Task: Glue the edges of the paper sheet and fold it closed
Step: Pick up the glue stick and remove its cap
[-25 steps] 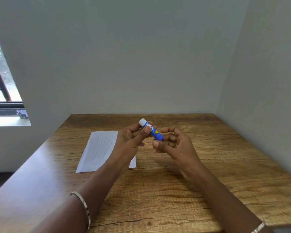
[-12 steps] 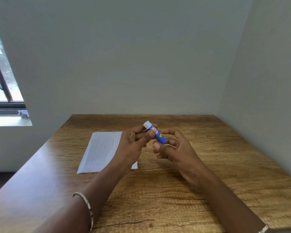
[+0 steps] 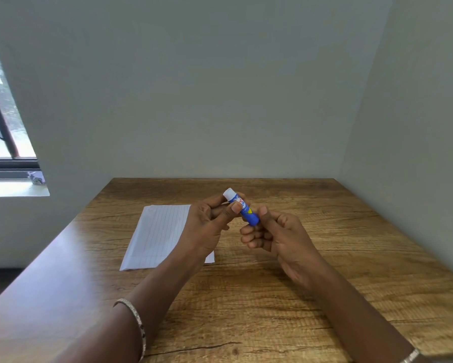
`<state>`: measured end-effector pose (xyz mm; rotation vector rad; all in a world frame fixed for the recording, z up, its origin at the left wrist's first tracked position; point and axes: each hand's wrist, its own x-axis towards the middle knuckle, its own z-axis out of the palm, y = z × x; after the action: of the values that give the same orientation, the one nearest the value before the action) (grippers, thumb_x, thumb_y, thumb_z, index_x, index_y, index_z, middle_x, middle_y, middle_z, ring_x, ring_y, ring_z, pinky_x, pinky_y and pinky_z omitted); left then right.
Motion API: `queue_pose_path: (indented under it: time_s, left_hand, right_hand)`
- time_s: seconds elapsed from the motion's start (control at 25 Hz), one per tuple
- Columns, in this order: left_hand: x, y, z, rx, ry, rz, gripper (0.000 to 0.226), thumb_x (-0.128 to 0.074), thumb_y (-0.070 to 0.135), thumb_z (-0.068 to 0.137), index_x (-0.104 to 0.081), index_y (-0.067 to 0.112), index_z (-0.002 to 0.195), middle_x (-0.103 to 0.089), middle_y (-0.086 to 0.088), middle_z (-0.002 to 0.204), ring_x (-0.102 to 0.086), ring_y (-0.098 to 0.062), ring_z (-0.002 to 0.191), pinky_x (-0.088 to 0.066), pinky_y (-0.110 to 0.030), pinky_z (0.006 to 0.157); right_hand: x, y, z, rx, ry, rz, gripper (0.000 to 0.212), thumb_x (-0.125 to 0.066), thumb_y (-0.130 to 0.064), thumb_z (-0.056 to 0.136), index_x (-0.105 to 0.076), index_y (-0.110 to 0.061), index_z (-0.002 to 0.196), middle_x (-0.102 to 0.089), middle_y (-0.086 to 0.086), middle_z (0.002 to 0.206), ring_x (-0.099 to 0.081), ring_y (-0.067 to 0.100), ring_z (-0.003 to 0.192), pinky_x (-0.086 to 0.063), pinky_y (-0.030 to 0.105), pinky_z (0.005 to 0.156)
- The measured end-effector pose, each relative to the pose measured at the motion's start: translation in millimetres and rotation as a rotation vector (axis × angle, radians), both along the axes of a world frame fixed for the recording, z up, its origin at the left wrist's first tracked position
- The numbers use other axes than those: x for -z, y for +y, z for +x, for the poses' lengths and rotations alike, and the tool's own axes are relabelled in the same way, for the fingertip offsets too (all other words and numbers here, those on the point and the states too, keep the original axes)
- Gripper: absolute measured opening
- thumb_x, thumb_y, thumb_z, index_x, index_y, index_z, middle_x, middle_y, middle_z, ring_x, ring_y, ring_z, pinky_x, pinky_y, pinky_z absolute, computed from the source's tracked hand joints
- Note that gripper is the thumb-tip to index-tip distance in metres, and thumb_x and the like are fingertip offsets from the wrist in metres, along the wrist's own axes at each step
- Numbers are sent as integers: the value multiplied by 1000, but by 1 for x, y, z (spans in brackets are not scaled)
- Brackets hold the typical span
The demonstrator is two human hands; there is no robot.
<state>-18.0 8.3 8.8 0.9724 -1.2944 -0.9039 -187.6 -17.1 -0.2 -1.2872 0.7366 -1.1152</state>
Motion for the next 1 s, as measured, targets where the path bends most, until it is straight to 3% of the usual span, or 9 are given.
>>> queue_pose_path:
  time_s: [0.08,0.16,0.24,0.36,0.48,0.56,0.64,0.76,1.0]
  left_hand:
    - [1,0,-2,-10,-9,0,26,-67,26,88,-72,20,113,-79,-1,99,-71,-9,92,-48,-29,74]
    - [2,0,-3,-12,-18,1,26,-67,25,90,-72,19,114,-79,0,99,-72,-9,94,-48,-30,75]
    - [2,0,-3,-12,-28,-1,25,-66,23,91,-72,17,115,-79,0,100,-72,-9,95,-48,-30,75]
    - [1,0,0,-6,-9,3,26,-66,24,91,-71,16,116,-79,-1,102,-71,-11,96,-46,-30,76]
    - [0,1,2,-5,-2,6,27,-65,25,91,-71,16,116,-79,-1,104,-71,-10,97,-46,-31,76]
    - [0,0,2,-13,3,6,28,-65,26,91,-71,17,116,-79,0,104,-71,-10,97,-46,-31,76]
    - [-1,0,1,-22,6,8,29,-65,29,89,-71,17,116,-79,1,103,-71,-11,98,-47,-31,76]
    - [0,-1,0,-12,-3,11,33,-66,31,88,-71,16,117,-79,-1,103,-71,-13,99,-47,-30,75]
    - [0,0,2,2,-6,-7,30,-66,26,90,-71,14,116,-78,-3,104,-71,-13,99,-44,-31,75]
  right_hand:
    - [-1,2,0,-5,3,-9,38,-74,-27,85,-70,-8,117,-76,17,98,-73,22,78,-59,28,69]
    - [1,1,-1,56,66,-49,45,-85,-10,76,-67,-9,117,-75,14,105,-73,23,84,-58,28,72]
    - [1,0,-2,99,61,-78,39,-83,0,75,-66,1,110,-75,15,95,-72,22,78,-58,27,69]
    - [-1,3,-1,45,60,-76,25,-70,-12,91,-67,7,107,-71,17,78,-68,20,64,-57,27,60]
    - [-1,5,2,-33,100,19,43,-53,-34,99,-69,5,101,-70,17,75,-69,19,60,-58,26,56]
    - [-3,5,3,-46,87,52,45,-54,-40,97,-71,1,100,-74,19,80,-71,20,64,-58,27,59]
    - [-5,5,2,-3,52,21,33,-68,-29,90,-68,-3,111,-76,17,89,-72,21,71,-59,29,64]
    - [-4,3,-2,83,40,-59,40,-82,1,76,-65,-3,111,-77,14,94,-73,19,74,-58,26,66]
    - [-2,4,-2,13,52,-69,22,-63,-14,95,-67,3,107,-72,16,80,-70,18,65,-59,26,63]
